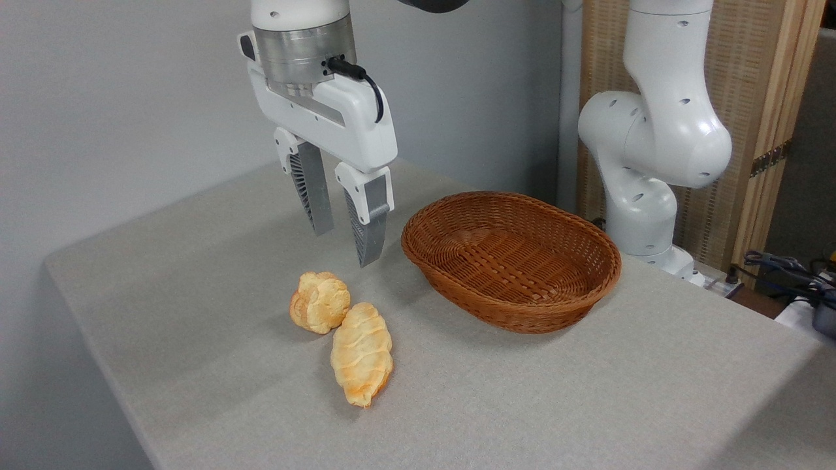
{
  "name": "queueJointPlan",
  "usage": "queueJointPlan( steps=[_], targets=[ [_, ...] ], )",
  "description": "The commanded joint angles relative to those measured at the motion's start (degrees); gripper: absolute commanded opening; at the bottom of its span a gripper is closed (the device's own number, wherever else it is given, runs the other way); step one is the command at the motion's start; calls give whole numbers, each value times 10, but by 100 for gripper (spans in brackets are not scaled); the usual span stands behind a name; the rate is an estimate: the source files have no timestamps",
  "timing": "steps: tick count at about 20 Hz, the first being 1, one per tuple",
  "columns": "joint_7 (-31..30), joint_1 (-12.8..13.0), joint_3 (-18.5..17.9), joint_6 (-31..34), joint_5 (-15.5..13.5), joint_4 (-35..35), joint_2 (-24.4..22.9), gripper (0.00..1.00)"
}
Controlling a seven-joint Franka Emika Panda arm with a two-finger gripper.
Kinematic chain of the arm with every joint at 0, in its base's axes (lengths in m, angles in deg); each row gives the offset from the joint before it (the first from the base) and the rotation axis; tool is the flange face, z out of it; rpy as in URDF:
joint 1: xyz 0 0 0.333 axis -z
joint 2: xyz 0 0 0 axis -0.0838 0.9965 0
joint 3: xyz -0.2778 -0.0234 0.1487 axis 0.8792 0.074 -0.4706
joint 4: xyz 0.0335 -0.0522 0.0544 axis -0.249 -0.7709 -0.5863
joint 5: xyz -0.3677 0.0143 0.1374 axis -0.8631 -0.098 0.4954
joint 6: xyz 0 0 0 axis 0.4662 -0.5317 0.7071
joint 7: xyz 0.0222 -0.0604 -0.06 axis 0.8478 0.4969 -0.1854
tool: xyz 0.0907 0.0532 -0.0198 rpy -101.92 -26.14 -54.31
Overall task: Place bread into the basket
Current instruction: 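Lower the open gripper onto the round bread bun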
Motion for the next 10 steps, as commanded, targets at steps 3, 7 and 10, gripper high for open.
queueJointPlan(
  steps=[3, 7, 10],
  targets=[
    [-2, 24, 5, -13, -22, -1, 30, 100],
    [-3, 44, 6, -70, -31, -47, 33, 100],
    [-4, 65, 7, -135, -32, -85, 43, 100]
  ],
)
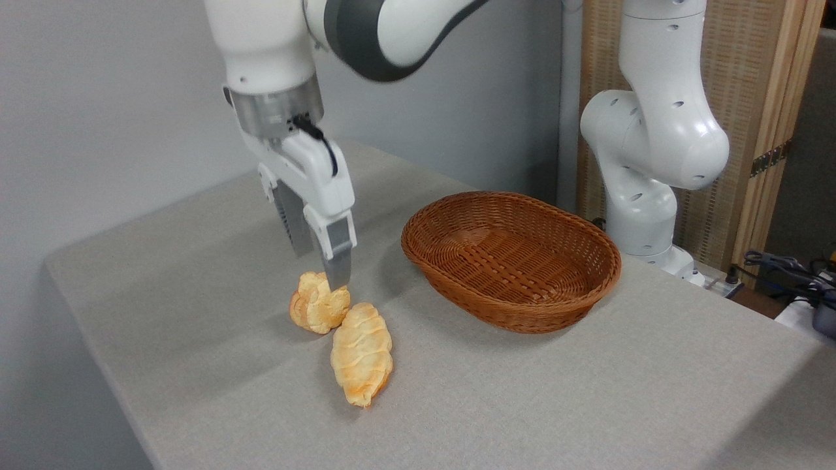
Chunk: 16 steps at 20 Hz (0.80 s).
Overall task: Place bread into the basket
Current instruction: 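Lower the open gripper onto the round bread bun, then close the gripper fingers around the round bread bun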
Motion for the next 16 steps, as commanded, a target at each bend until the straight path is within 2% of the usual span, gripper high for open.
queueJointPlan(
  steps=[1, 5, 6, 11, 13, 15, 16],
  targets=[
    [-5, 25, -2, -73, -14, -48, 8, 100],
    [-8, 30, -2, -85, -85, -50, 21, 100],
    [-7, 30, -3, -85, -93, -50, 22, 100],
    [-2, 31, -3, -83, -86, -51, 43, 100],
    [-2, 32, -3, -83, -66, -51, 49, 100],
    [-2, 32, -3, -80, -63, -51, 54, 100],
    [0, 32, -3, -80, -63, -50, 56, 90]
  ],
)
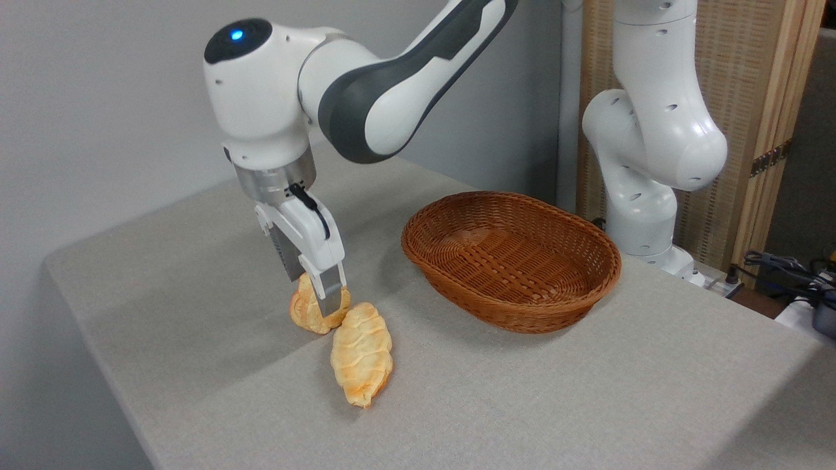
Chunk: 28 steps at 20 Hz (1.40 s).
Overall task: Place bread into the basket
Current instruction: 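Close the gripper fingers around the round bread bun, then lift the bun and carry it over the wicker basket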
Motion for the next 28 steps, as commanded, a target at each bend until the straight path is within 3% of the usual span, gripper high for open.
queueJointPlan(
  steps=[1, 3, 5, 26, 28],
  targets=[
    [10, 3, -3, -5, 9, 1, 8, 77],
    [19, 2, -3, -3, 9, 2, 8, 47],
    [21, 2, -3, -1, 9, 1, 8, 35],
    [34, -3, -11, 23, 10, 25, 1, 34],
    [34, -5, -12, 48, 10, 44, -4, 34]
  ],
)
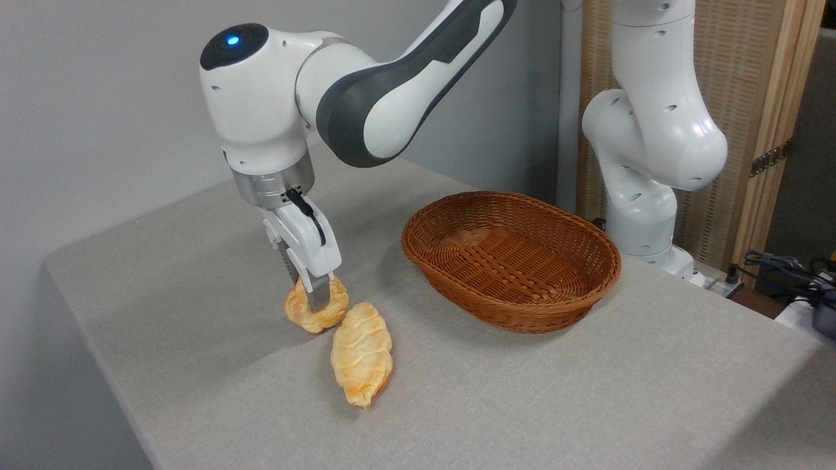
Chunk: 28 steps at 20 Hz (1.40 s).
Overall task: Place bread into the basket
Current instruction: 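Lift the bun and carry it over the wicker basket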
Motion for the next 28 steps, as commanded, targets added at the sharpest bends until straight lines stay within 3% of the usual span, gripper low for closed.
queueJointPlan(
  steps=[1, 6, 14, 21, 24, 26, 28],
  targets=[
    [9, -2, -15, 59, 8, 38, -12, 34],
    [9, -2, -34, 113, 8, 54, -50, 35],
    [11, -2, -34, 216, 8, 40, -89, 37],
    [16, 2, -34, 306, 9, -28, -124, 46],
    [37, 3, -33, 312, 19, -67, -139, 66],
    [37, 6, -29, 312, 20, -88, -142, 98],
    [37, 14, -28, 307, 21, -99, -141, 100]
  ],
)
